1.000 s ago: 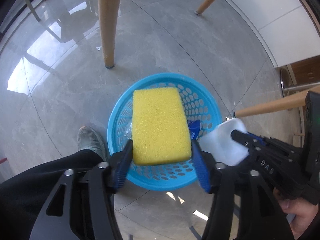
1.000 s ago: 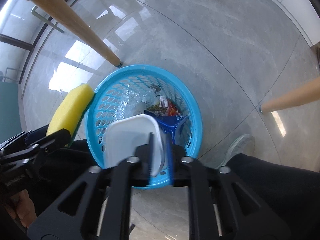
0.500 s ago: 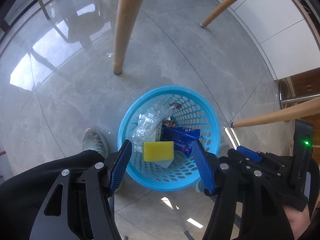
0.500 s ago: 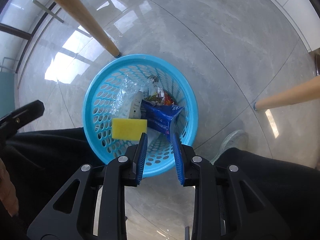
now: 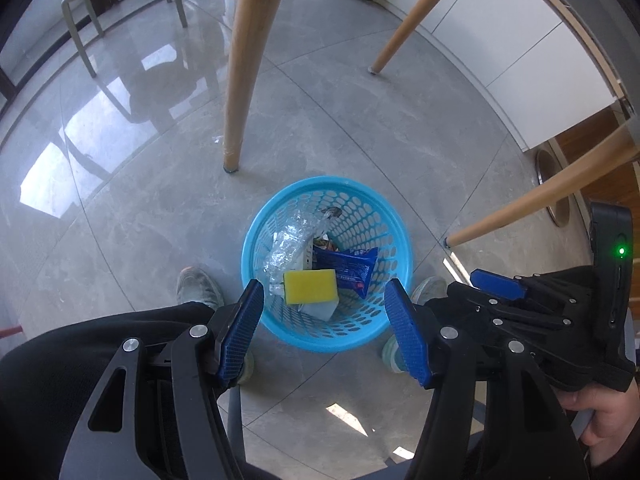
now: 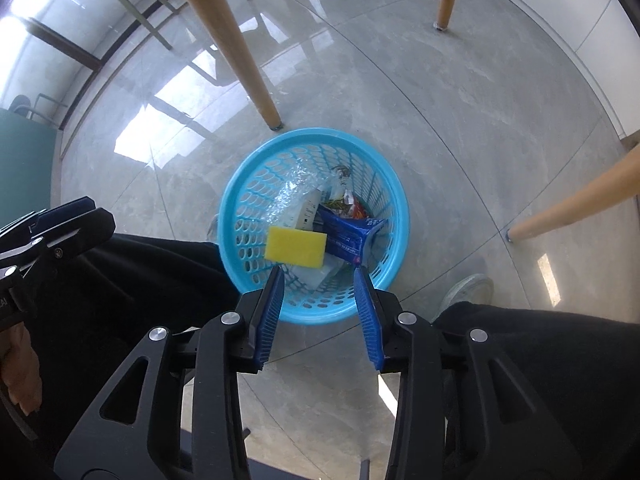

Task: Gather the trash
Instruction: 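Raise both open tools away from the basket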

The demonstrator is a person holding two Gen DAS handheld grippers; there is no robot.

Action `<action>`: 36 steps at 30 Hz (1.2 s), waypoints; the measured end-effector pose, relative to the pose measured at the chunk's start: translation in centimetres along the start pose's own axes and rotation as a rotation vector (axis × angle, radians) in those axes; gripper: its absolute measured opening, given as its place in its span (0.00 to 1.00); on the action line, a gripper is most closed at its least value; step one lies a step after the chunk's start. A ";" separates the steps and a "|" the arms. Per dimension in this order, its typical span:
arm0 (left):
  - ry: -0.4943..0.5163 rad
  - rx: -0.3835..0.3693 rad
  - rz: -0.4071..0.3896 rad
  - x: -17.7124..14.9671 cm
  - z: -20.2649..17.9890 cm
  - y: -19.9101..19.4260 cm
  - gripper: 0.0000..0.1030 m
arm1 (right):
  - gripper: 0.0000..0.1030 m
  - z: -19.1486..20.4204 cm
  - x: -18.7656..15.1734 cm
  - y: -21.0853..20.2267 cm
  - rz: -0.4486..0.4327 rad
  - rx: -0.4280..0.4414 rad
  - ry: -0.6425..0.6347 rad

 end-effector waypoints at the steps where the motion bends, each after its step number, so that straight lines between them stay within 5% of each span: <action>1: 0.006 0.003 -0.011 -0.3 -0.2 -0.5 0.61 | 0.34 0.1 -0.4 -0.5 -0.007 0.000 -0.005; 25: 0.128 0.011 -0.187 -7.3 -3.8 -11.3 0.79 | 0.53 1.3 -9.9 -14.4 -0.264 -0.003 -0.115; 36: 0.163 0.021 -0.234 -10.2 -4.2 -12.9 0.86 | 0.62 0.1 -14.2 -19.0 -0.354 -0.040 -0.141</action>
Point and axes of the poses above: each gripper's, at about its wrist camera, not at the fingertips, and y roughly the way its jaws point, z to its left, x to its top, the point moved 1 cm from there along y, roughly the way its jaws point, and after that the axes turned 1 degree about x, right-handed, at the moved point
